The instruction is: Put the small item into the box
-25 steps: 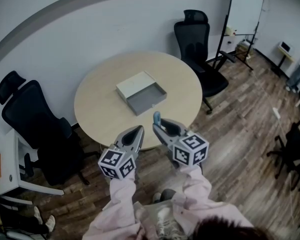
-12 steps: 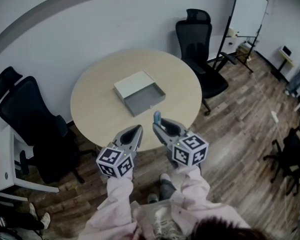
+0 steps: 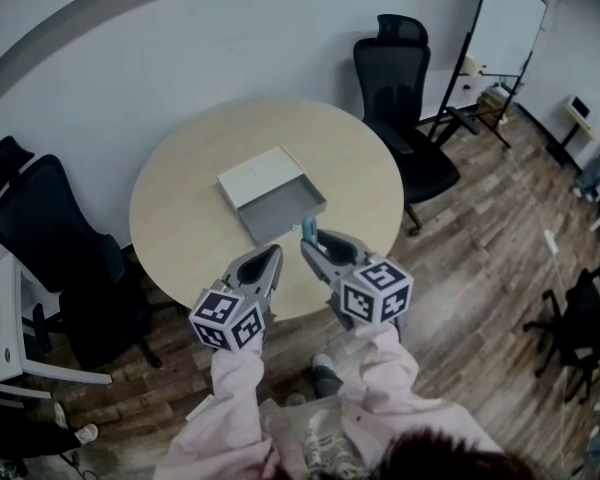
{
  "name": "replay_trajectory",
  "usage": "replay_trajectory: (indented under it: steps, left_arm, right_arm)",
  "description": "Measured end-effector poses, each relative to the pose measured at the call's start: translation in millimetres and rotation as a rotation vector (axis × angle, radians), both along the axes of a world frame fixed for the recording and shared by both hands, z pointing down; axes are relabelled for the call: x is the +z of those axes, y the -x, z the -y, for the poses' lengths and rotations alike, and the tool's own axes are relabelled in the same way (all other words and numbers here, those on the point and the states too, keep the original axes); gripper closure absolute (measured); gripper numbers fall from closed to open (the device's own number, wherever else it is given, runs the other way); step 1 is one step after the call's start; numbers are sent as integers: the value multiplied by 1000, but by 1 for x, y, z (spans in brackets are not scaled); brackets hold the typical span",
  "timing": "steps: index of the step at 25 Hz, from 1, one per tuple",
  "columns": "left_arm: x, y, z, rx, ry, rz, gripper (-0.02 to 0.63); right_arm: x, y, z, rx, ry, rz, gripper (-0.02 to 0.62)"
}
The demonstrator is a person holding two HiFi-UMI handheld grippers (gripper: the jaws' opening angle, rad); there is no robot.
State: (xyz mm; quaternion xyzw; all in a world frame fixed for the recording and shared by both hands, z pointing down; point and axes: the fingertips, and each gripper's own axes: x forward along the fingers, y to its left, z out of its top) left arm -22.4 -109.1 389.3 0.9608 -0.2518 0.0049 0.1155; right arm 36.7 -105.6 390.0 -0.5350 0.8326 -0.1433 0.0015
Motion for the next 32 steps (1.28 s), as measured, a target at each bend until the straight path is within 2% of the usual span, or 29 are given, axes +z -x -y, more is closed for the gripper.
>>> replay_trajectory:
  steps: [21,32]
  left_arm:
    - [14,-24,56,-112,40,7,597]
    - [25,-26,84,-189,63,0,597]
  right_arm:
    - [10,-31,66,-105,33,-18,469]
    - [21,-34,97,-178,58,-56,469]
